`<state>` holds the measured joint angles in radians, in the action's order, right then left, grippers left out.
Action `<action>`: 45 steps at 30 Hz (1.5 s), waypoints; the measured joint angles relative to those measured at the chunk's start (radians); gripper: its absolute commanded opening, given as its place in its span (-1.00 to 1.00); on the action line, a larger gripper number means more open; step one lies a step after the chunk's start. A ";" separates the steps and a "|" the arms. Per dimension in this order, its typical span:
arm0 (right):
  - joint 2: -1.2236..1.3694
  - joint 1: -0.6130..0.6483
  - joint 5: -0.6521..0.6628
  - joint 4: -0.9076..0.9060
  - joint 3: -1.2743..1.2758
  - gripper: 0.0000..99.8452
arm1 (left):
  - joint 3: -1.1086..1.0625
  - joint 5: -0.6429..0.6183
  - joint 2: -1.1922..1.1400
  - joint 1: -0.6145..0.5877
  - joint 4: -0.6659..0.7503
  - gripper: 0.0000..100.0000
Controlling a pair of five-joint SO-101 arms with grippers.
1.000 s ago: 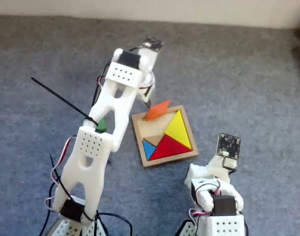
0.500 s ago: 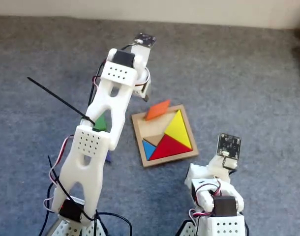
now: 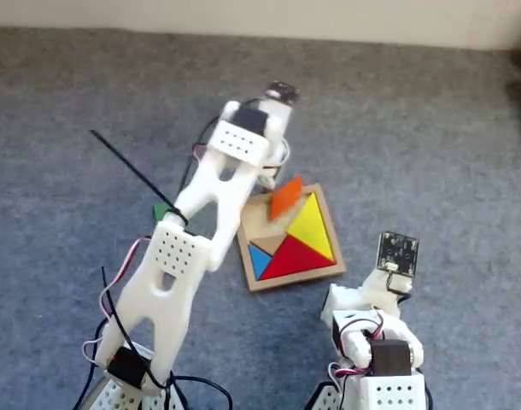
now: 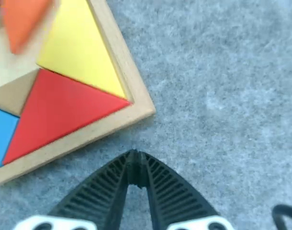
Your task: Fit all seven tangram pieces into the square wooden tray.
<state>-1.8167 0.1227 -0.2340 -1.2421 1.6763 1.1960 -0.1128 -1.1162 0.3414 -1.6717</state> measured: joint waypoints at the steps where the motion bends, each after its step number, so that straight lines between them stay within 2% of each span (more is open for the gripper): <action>1: 0.000 0.000 0.000 0.000 0.000 -0.99 | 0.000 -0.002 0.000 0.008 0.000 -0.71; 10: 0.000 0.000 0.000 0.000 0.000 -0.99 | 0.003 -0.003 0.000 0.031 -0.023 -0.71; 16: 0.000 0.000 0.000 0.000 0.000 -0.99 | 0.100 -0.003 0.000 0.044 -0.068 -0.71; 27: 0.000 0.000 0.000 0.000 0.000 -0.99 | 0.117 -0.003 0.000 0.155 -0.069 -0.71; 45: 0.000 0.000 0.000 0.000 0.000 -0.99 | 0.160 -0.003 -0.031 0.149 -0.074 -0.71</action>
<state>-1.8167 0.1227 -0.2340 -1.2421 1.6763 1.3556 -0.1158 -1.1469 0.4902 -1.7453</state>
